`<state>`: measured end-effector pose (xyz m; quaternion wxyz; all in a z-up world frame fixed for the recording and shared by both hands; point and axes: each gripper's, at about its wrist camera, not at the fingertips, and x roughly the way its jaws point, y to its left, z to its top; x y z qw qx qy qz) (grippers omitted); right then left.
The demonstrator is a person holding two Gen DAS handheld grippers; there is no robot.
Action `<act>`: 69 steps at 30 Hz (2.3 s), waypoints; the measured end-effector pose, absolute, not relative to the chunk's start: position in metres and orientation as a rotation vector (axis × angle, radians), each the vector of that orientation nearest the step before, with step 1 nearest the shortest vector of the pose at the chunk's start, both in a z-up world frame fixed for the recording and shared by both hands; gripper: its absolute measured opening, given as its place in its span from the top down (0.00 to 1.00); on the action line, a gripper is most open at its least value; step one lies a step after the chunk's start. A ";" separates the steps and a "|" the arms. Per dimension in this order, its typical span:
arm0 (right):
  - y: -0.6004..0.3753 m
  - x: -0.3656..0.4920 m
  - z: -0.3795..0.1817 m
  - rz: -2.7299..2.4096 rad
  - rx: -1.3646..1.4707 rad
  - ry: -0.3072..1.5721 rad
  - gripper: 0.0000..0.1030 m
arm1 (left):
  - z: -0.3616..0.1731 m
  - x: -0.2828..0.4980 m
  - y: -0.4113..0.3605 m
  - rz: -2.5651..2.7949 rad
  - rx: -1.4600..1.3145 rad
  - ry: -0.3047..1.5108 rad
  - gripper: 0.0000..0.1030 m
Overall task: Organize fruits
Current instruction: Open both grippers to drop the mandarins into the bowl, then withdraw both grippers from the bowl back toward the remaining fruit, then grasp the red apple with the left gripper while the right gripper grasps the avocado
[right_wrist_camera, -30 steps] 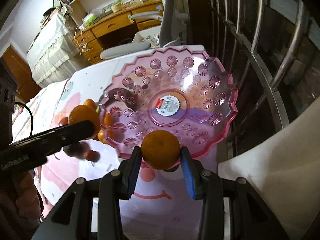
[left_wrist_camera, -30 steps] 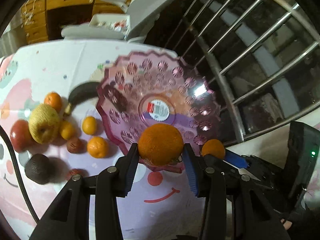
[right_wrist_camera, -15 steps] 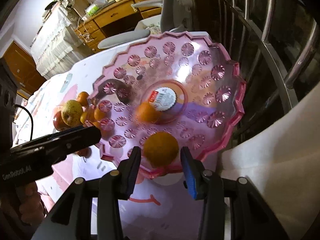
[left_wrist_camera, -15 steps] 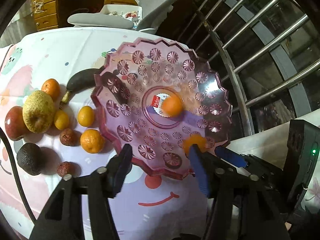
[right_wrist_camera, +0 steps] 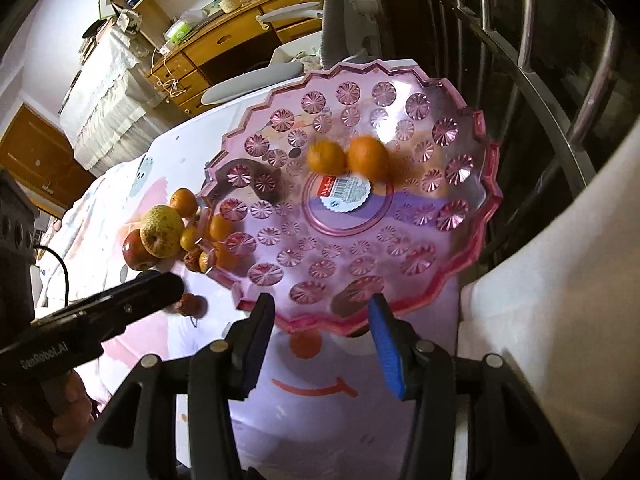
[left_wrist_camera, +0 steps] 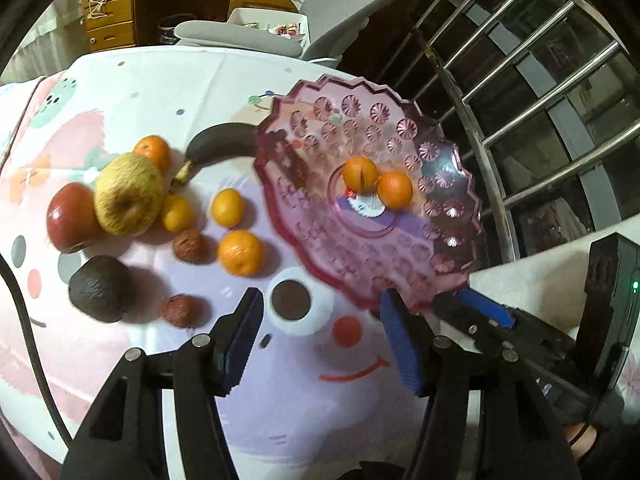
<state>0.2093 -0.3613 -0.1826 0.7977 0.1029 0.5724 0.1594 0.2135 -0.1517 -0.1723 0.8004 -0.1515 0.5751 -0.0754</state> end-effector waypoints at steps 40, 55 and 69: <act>-0.184 0.085 -0.226 0.077 0.864 1.364 0.44 | -0.134 0.140 0.082 -0.269 0.069 1.283 0.20; -0.144 0.145 -0.251 0.229 0.862 1.386 0.36 | -0.180 0.232 0.057 -0.280 0.229 1.375 0.12; -0.122 0.184 -0.257 0.347 0.698 1.353 0.30 | -0.232 0.284 0.043 -0.296 0.224 1.488 0.12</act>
